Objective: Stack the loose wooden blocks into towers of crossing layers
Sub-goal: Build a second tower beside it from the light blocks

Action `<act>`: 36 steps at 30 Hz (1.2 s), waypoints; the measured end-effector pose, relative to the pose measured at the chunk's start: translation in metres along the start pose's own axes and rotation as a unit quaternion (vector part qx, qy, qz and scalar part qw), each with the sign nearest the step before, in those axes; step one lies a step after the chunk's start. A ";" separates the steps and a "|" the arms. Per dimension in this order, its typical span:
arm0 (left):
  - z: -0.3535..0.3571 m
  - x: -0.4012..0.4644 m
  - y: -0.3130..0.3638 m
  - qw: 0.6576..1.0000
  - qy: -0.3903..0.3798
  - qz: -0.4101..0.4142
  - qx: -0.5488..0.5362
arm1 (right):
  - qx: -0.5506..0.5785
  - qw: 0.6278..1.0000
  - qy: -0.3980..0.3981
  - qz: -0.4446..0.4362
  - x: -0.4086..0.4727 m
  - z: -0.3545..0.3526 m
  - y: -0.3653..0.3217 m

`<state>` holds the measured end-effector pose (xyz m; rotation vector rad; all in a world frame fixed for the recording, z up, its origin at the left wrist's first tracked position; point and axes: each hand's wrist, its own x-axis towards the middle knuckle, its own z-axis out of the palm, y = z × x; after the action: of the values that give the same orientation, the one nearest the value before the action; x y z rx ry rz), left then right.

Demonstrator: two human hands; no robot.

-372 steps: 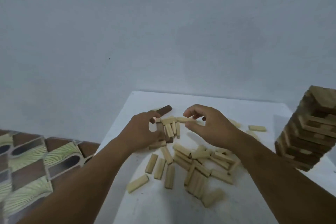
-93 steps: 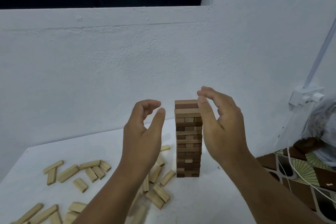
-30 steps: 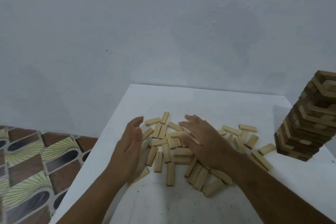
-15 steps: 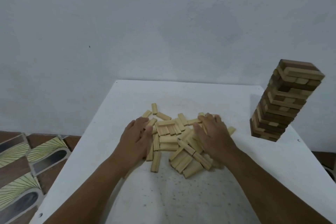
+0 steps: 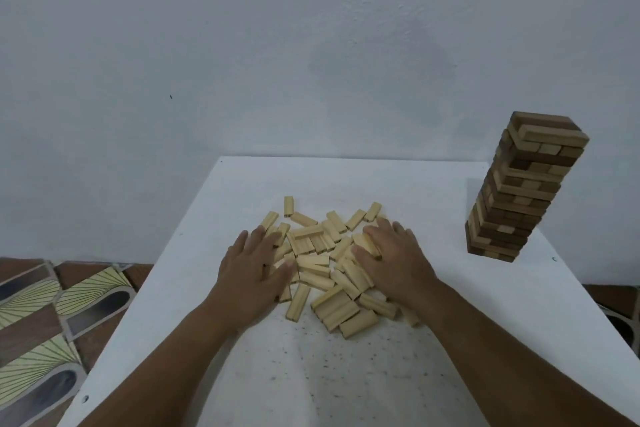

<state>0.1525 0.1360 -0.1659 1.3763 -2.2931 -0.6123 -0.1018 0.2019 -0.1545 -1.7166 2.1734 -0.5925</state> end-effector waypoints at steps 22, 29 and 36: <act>-0.001 -0.078 0.054 0.969 0.153 0.159 -0.114 | 0.132 0.973 0.152 -0.109 -0.096 -0.028 0.014; 0.029 -0.084 0.090 0.989 0.032 0.142 0.022 | -0.011 0.987 0.061 -0.146 -0.133 -0.014 0.028; 0.048 -0.079 0.120 0.972 -0.035 0.214 0.085 | -0.057 0.988 0.123 -0.072 -0.147 -0.027 0.049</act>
<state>0.0748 0.2648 -0.1482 0.8872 -2.6373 -0.3346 -0.1218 0.3582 -0.1578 -1.9669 2.2999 -0.7670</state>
